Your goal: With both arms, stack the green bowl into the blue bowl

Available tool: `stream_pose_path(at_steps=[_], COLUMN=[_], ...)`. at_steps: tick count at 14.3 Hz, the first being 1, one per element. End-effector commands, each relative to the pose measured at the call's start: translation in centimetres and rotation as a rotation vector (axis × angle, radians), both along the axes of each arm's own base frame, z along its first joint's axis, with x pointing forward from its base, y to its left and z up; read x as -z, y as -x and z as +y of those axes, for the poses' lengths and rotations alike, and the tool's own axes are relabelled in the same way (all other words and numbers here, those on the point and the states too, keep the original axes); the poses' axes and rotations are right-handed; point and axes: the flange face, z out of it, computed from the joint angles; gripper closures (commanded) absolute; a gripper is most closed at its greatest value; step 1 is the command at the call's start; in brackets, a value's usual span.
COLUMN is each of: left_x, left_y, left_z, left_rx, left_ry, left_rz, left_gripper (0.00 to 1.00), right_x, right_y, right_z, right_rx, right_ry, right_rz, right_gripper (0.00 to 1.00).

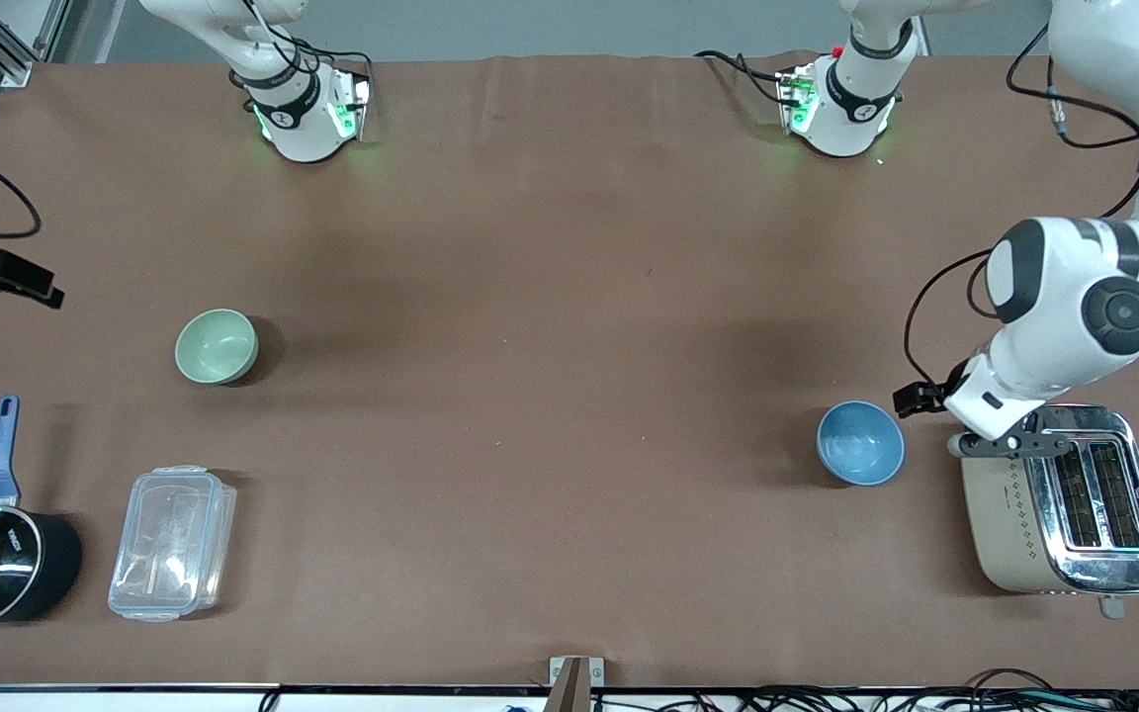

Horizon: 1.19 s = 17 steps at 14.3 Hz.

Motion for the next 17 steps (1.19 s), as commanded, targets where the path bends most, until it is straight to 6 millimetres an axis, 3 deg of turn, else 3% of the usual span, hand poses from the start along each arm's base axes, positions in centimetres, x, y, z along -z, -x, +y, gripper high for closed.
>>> stream_pose_path(at_steps=[1,5,8,10,13,14,17], left_x=[3.8,8.1,9.4,9.7,10.0,9.8,8.6], left_y=[-0.4,0.0,0.0,0.0,0.0,-0.1,-0.4], left_z=[1.1,2.2,2.2,1.9,1.3,1.0,-1.6], left_rx=[-0.026,-0.046,-0.053,-0.062,-0.072,-0.07,-0.084], left_ry=[0.004,0.023,0.029,0.031,0.035,0.036,0.061], left_rz=[-0.048,-0.077,-0.073,-0.068,-0.064,-0.068,-0.085], left_gripper=[0.0,0.12,0.31,0.56,0.92,0.99,1.0], right_x=[5.1,12.4,16.8,19.4,21.6,23.0,27.0], right_y=[2.2,3.3,4.4,4.7,5.0,4.9,5.9], right_z=[-2.0,-3.0,-3.9,-4.9,-4.9,-5.2,-5.7], right_rx=[0.001,0.027,0.025,0.008,0.044,0.025,0.039], right_ry=[-0.017,-0.009,-0.005,-0.028,-0.103,-0.102,-0.173], right_rz=[-0.014,-0.046,-0.034,0.008,0.024,0.023,0.02], right_gripper=[0.0,0.0,0.0,0.0,0.0,0.0,0.01])
